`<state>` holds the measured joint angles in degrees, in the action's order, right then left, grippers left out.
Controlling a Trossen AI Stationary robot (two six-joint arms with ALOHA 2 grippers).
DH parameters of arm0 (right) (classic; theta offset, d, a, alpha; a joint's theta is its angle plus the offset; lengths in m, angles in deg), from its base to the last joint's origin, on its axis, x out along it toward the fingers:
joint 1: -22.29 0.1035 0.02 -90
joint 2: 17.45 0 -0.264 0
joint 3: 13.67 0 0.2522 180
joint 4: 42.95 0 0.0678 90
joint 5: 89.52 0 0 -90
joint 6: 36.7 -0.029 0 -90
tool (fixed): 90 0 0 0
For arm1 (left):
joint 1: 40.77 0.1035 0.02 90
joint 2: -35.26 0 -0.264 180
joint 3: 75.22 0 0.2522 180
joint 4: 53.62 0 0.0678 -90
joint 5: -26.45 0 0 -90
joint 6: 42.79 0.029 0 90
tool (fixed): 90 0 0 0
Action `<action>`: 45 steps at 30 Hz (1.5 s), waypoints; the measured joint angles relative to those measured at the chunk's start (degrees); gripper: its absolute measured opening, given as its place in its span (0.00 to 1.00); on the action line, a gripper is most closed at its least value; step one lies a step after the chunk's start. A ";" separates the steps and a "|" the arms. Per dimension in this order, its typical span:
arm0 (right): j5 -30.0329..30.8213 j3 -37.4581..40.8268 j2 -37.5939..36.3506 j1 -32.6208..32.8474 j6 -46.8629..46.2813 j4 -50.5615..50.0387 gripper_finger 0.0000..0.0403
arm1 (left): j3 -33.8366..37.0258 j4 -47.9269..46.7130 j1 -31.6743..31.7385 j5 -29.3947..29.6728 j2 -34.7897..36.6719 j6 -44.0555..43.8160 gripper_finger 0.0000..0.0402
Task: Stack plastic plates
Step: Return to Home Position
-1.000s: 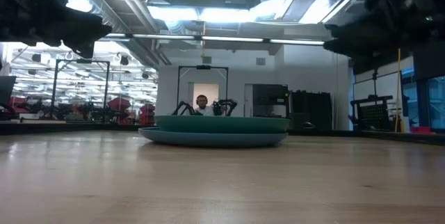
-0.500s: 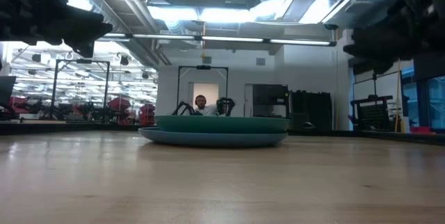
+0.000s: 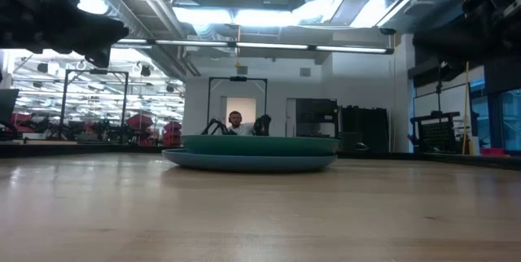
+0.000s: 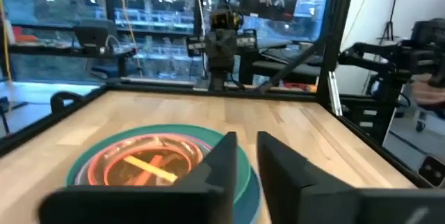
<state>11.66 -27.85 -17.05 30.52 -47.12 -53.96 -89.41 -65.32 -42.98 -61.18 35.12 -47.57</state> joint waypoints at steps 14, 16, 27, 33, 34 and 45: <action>-1.75 0.00 -0.02 0.02 1.64 -0.27 0.03 | 0.00 -1.04 0.01 0.25 0.00 2.20 0.02; -1.77 0.00 -0.02 0.02 1.63 -0.27 0.03 | 0.00 -1.06 0.01 0.23 0.00 2.32 0.03; -1.75 0.00 -0.02 0.02 1.63 -0.03 0.03 | 0.00 -1.07 0.01 0.26 0.00 2.35 0.05; -1.77 0.00 -0.02 0.02 1.63 0.01 0.03 | 0.00 -1.10 0.00 0.26 0.00 2.35 0.05; -1.76 0.00 -0.02 0.02 1.63 0.02 0.03 | 0.00 -1.11 0.01 0.26 0.00 2.35 0.05; -1.77 0.02 -0.02 0.02 1.61 0.08 0.03 | -0.01 -1.13 0.01 0.26 0.00 2.35 0.05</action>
<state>9.89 -27.83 -17.07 30.54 -45.51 -53.88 -89.41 -66.46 -42.97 -60.92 35.12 -45.22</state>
